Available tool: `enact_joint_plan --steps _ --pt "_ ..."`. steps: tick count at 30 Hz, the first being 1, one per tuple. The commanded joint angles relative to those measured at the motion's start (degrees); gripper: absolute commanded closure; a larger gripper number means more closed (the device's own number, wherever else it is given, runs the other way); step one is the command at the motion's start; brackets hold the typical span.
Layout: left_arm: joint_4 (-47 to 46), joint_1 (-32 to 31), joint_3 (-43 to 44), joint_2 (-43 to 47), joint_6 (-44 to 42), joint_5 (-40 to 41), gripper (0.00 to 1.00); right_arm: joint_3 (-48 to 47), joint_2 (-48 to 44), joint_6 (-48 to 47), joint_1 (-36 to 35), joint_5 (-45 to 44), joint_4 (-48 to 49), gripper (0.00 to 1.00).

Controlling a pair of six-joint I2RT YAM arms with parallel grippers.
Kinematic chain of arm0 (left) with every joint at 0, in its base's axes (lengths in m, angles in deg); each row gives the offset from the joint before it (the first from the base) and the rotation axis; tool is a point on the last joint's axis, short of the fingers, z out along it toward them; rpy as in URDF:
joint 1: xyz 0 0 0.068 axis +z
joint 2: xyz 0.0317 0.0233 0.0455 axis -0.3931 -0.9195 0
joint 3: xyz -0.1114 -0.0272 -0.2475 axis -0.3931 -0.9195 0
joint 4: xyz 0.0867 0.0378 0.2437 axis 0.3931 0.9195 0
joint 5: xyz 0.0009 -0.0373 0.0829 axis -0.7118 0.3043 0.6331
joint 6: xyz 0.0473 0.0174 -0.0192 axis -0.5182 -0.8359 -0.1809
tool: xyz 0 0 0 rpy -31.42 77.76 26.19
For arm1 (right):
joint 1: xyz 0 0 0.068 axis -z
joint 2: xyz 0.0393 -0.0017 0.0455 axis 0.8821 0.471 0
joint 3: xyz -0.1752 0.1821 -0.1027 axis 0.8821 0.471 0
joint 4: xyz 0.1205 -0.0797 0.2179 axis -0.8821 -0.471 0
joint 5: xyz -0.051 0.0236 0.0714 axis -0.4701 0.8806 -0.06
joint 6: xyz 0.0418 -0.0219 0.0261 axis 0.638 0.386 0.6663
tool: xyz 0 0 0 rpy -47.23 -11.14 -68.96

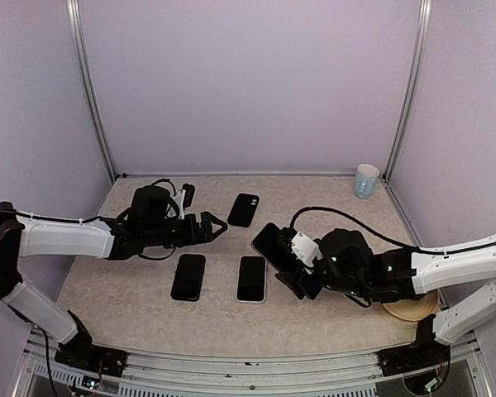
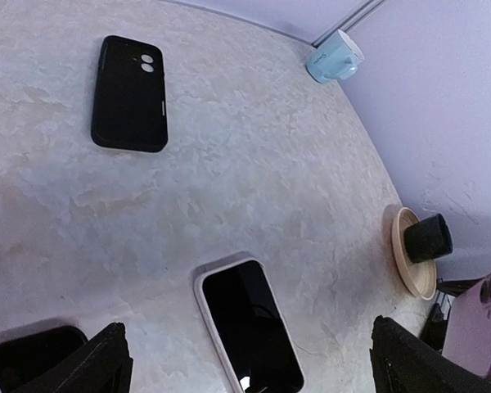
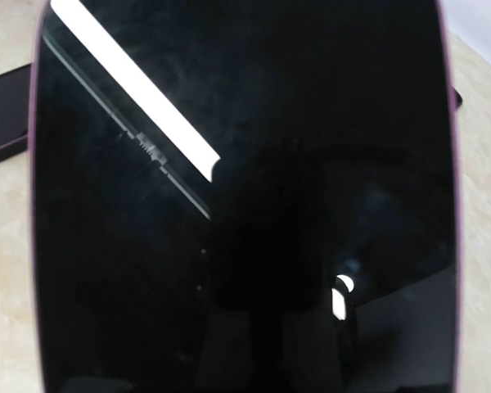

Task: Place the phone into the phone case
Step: Pick up the phone case from the center of the board.

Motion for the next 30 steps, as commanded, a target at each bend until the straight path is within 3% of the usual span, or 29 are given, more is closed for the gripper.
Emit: enact_joint_plan --steps 1,22,30 --pt "1.4 2.3 4.8 -5.5 -3.1 0.9 0.01 0.5 -2.4 2.6 0.7 -1.8 0.9 0.66" --pt "19.2 3.8 37.8 -36.5 -11.6 17.9 0.21 1.1 -6.2 3.9 1.1 -1.6 -0.9 0.68" --pt "24.2 4.0 46.9 -44.1 -13.3 21.0 0.34 1.6 -9.0 4.6 1.1 -0.9 -2.4 0.68"
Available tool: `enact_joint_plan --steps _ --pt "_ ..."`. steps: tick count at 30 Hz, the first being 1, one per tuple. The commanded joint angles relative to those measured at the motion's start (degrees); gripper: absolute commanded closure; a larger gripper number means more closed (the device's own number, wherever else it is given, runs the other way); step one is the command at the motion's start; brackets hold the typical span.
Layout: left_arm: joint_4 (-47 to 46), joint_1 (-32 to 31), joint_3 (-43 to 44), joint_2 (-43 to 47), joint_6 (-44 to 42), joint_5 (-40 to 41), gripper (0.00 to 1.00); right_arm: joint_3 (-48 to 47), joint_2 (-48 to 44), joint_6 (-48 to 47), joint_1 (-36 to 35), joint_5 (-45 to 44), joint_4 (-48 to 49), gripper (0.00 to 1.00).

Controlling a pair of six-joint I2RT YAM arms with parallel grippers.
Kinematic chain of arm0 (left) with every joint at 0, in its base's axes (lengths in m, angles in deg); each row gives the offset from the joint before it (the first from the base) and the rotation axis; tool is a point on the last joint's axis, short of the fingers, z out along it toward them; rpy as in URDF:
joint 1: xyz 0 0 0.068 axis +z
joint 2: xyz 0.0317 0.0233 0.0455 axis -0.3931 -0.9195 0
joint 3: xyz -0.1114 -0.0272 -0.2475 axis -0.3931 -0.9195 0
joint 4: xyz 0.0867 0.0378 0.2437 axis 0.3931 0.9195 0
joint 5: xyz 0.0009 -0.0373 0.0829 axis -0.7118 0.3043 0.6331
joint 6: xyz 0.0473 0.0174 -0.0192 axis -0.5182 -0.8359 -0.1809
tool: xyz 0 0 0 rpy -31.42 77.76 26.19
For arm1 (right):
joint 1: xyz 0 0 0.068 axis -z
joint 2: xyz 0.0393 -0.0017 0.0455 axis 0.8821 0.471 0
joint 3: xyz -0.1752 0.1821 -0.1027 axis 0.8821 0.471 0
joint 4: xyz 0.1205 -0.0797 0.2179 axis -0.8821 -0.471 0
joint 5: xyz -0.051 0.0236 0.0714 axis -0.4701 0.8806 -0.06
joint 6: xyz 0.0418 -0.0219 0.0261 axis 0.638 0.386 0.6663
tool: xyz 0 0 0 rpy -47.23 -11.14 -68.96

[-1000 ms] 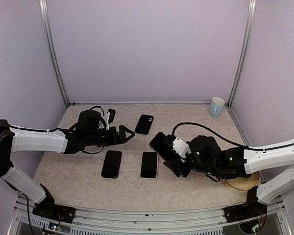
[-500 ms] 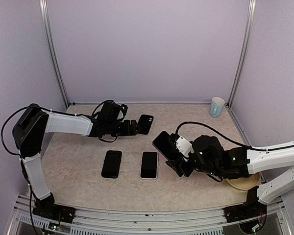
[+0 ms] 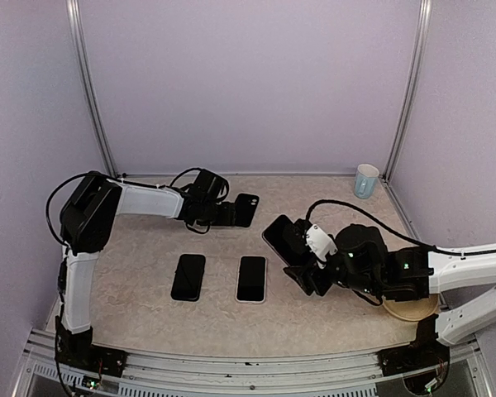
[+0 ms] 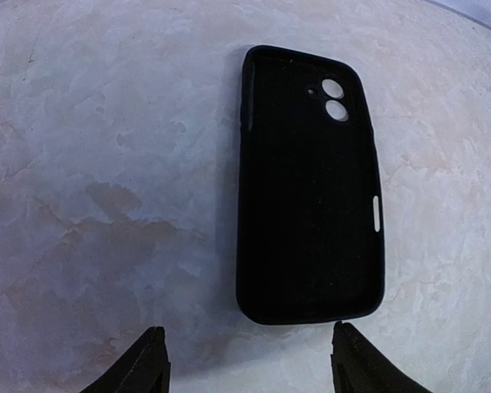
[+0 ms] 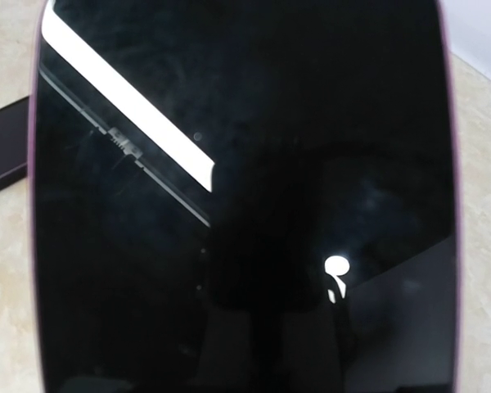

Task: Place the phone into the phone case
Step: Pick up the phone case from the center of the board.

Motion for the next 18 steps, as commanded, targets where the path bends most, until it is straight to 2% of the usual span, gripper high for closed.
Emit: enact_joint_plan --steps 1,15,18 --pt "4.8 0.4 5.0 -4.0 -2.0 3.0 0.36 0.6 -2.7 1.3 0.6 0.0 0.8 0.68" --pt "7.5 0.5 12.5 -10.2 -3.4 7.3 0.45 1.5 -3.3 1.2 0.6 0.4 1.2 0.68" --pt "7.9 0.6 13.9 -11.2 -3.6 7.1 0.53 1.6 -3.0 1.1 0.6 0.5 1.5 0.68"
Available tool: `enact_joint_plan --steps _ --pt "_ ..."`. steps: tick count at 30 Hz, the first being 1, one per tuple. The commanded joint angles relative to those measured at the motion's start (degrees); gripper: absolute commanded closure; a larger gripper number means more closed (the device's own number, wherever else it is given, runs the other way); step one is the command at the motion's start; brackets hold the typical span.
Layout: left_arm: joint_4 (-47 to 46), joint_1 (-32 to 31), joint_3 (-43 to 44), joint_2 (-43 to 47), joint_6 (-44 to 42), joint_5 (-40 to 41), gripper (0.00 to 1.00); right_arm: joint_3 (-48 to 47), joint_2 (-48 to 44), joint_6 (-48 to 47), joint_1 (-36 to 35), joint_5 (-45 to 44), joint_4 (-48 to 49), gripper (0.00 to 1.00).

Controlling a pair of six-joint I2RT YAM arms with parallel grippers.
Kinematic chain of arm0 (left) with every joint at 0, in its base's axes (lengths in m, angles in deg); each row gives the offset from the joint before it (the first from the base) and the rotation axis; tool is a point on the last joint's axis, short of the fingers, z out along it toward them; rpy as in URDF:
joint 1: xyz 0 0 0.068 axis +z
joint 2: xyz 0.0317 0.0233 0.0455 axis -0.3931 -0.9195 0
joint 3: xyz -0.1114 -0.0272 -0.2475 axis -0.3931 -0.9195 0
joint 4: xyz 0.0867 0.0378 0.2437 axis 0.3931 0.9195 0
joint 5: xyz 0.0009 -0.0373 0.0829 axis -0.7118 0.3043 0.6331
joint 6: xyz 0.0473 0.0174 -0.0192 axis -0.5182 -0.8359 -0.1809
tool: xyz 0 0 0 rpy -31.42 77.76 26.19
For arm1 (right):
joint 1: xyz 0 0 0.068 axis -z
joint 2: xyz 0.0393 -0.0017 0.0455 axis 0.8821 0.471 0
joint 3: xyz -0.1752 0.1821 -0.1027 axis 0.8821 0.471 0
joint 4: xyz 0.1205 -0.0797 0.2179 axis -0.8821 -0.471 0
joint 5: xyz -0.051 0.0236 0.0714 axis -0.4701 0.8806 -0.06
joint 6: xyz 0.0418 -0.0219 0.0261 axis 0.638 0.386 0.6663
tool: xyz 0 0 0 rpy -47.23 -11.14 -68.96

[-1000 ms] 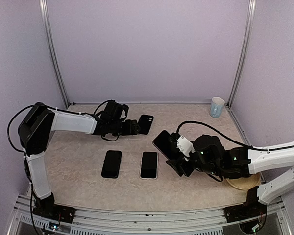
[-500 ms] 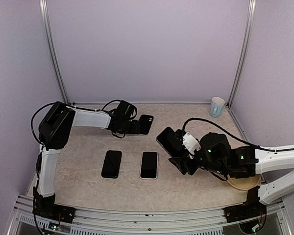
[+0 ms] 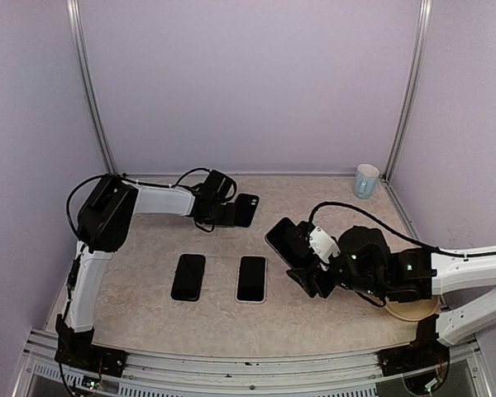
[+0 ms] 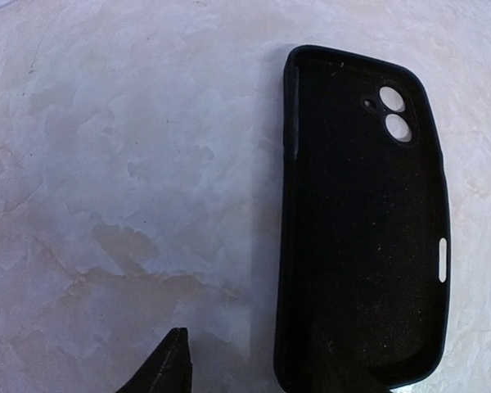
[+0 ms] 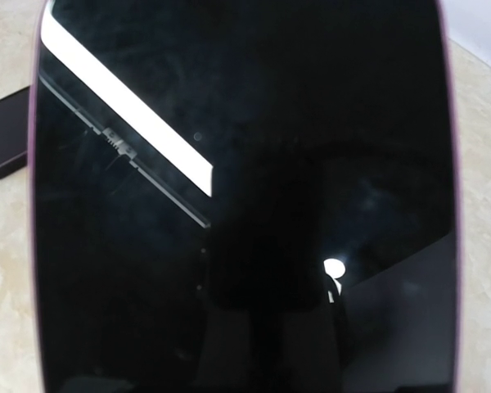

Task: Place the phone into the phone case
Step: Pick up the phone case from the center of the board, then move the phone case to the center of the board.

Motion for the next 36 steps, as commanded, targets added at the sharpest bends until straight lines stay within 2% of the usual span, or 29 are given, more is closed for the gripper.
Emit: enact_joint_plan --steps 1,5,11,20,27,36 --pt "1.8 0.5 3.0 -2.3 -1.3 1.1 0.54 0.5 -1.0 0.1 0.5 0.0 3.1 0.68" --pt "3.2 0.5 5.3 -4.0 -1.5 0.4 0.60 0.7 -0.6 0.1 0.5 0.2 3.1 0.69" --pt "3.4 0.5 5.9 -4.6 -0.9 0.0 0.82 0.8 0.1 0.2 0.5 0.3 3.1 0.69" --pt "3.1 0.5 1.9 -1.1 4.8 -2.3 1.00 -0.3 0.7 -0.1 0.5 0.8 3.2 0.68" --pt "4.8 -0.3 -2.1 3.1 14.2 -2.6 1.00 -0.6 0.8 0.5 0.5 1.2 3.1 0.69" --pt "17.0 -5.7 -1.4 5.3 27.4 9.2 1.00 -0.2 -0.3 2.1 0.4 2.2 3.2 0.69"
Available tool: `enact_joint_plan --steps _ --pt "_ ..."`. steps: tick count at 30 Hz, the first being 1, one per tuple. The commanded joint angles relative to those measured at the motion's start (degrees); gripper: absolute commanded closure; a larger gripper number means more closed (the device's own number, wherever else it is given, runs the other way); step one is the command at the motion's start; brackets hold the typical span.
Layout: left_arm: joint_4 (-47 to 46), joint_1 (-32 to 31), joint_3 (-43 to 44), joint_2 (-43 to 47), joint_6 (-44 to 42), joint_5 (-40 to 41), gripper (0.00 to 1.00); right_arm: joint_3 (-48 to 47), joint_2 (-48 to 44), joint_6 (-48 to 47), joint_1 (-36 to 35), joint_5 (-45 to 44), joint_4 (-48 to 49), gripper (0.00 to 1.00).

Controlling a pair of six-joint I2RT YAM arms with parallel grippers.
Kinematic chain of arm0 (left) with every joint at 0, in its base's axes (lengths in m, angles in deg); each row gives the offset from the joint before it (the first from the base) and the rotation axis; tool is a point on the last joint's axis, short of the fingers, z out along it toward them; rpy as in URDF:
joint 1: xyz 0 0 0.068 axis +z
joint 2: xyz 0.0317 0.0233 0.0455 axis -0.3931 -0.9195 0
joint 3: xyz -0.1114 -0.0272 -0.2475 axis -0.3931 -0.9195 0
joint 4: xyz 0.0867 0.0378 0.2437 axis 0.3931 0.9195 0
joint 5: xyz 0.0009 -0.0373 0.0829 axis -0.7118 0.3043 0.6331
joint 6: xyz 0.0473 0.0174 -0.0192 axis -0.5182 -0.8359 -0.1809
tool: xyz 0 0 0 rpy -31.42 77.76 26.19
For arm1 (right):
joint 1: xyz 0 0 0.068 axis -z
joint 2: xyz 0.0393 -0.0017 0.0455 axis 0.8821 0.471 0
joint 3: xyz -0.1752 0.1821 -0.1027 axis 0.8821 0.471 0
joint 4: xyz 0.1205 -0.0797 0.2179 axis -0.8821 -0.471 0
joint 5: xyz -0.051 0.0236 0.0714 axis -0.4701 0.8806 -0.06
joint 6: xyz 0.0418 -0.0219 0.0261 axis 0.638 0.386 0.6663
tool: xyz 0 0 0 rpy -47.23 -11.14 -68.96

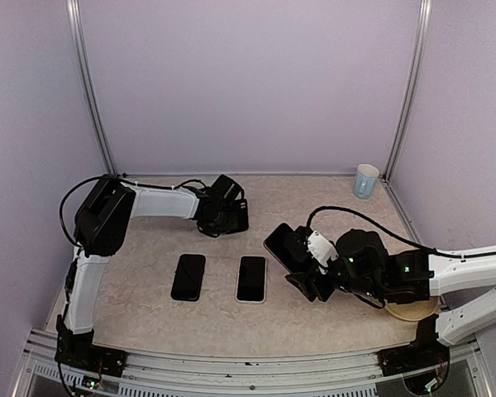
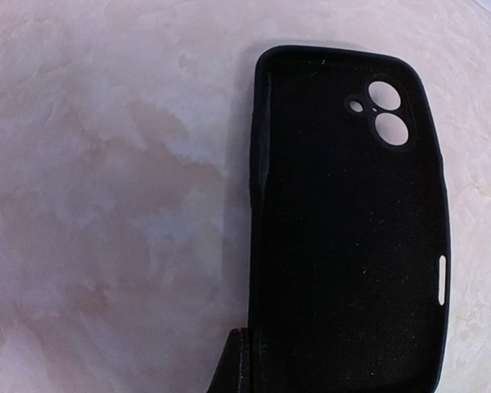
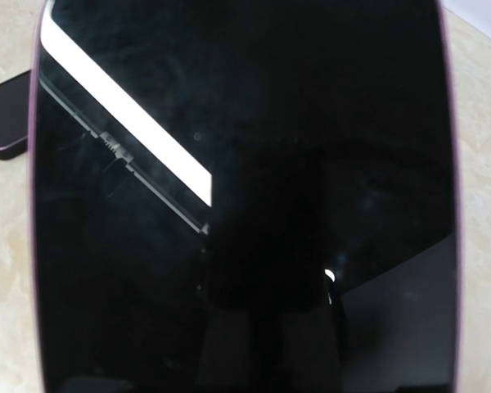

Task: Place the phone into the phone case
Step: Move the phone case to the center of the board.

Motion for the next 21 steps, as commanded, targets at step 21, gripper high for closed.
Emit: enact_joint_plan --steps 21 --pt "7.3 -7.5 -6.3 3.0 25.8 -0.6 0.89 -0.1 -5.5 5.7 0.3 1.1 1.1 0.69"
